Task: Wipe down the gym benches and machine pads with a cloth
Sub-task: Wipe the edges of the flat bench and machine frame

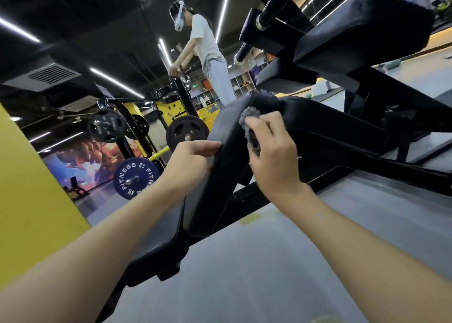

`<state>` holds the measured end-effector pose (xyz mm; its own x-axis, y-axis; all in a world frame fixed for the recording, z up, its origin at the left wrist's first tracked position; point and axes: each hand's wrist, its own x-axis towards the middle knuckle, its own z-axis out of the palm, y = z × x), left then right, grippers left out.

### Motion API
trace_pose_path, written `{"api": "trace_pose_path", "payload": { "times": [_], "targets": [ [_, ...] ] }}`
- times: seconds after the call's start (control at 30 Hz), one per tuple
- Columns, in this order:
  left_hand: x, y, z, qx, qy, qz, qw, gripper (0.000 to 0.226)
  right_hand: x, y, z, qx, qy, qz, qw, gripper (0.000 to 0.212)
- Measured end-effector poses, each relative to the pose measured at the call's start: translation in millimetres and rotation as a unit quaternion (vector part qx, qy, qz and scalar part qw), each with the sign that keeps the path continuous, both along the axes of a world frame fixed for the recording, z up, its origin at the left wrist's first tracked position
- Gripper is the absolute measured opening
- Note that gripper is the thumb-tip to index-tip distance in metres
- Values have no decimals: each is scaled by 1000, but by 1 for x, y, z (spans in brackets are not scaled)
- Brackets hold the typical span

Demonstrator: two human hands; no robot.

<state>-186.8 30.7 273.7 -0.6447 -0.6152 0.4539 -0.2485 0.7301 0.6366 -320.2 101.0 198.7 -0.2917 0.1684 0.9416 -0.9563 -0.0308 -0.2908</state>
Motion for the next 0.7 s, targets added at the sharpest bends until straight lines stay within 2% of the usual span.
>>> {"api": "trace_pose_path", "payload": {
  "times": [0.1, 0.17, 0.27, 0.33, 0.43, 0.5, 0.6, 0.7],
  "targets": [
    [1, 0, -6, 0, 3, -2, 1000, 68, 32, -20, -45, 70, 88, -7, 994, 22],
    [6, -3, -11, -11, 1, 1, 1000, 72, 39, -18, -50, 110, 117, 0, 987, 30],
    [13, -13, -14, -4, -19, 15, 1000, 72, 22, -6, -27, 68, 63, 1, 996, 22],
    [18, -18, -20, 7, -16, 18, 1000, 74, 11, -4, -13, 14, 7, 1, 1000, 27],
    [22, -28, -38, 10, 7, -8, 1000, 79, 33, -24, -29, -3, -26, 13, 1000, 27],
    [27, -36, -46, 15, 5, -7, 1000, 79, 64, -45, -65, 50, 29, 24, 998, 22],
    [35, -35, -46, 23, -5, 0, 1000, 78, 90, -58, -112, 161, 147, 36, 975, 29],
    [42, -34, -47, 32, -3, -6, 999, 78, 79, -52, -98, 147, 121, 49, 981, 18]
  ]
}}
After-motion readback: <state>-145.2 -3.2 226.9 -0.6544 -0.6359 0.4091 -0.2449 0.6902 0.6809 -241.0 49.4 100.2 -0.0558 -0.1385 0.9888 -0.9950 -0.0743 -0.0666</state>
